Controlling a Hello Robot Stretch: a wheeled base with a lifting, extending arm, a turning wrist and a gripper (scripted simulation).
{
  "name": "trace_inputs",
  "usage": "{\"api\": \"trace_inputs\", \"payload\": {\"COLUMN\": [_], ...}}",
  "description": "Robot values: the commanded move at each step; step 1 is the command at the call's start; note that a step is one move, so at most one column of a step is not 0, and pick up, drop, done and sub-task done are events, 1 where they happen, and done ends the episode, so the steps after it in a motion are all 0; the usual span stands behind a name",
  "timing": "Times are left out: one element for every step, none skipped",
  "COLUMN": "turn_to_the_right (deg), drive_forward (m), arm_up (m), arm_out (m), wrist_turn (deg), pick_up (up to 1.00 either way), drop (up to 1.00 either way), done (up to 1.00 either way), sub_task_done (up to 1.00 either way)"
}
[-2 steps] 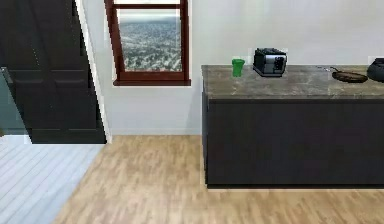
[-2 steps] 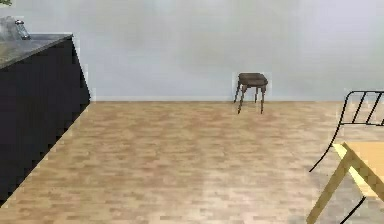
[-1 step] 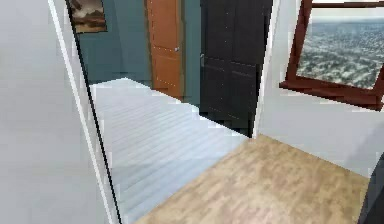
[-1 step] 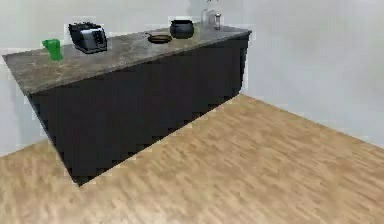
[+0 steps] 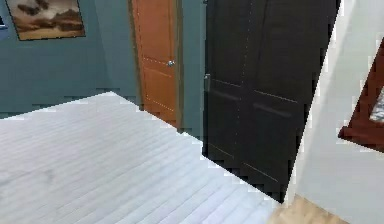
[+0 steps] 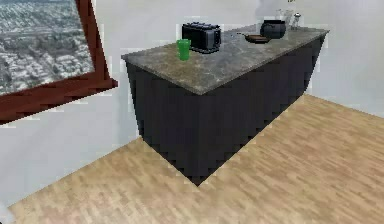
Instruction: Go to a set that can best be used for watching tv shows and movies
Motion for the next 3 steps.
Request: {"api": "trace_inputs", "payload": {"turn_to_the_right": [-6.0, 0.0, -36.0], "drive_forward": [0.00, 0.15, 0.00], "arm_up": [0.00, 0.00, 0.00], "arm_out": [0.00, 0.00, 0.00], "wrist_turn": [0.0, 0.0, 0.0], "pick_up": [0.00, 0.00, 0.00], "drop": [0.00, 0.00, 0.00], "done": [0.00, 0.00, 0.00], "sub_task_done": [0.00, 0.00, 0.00]}}
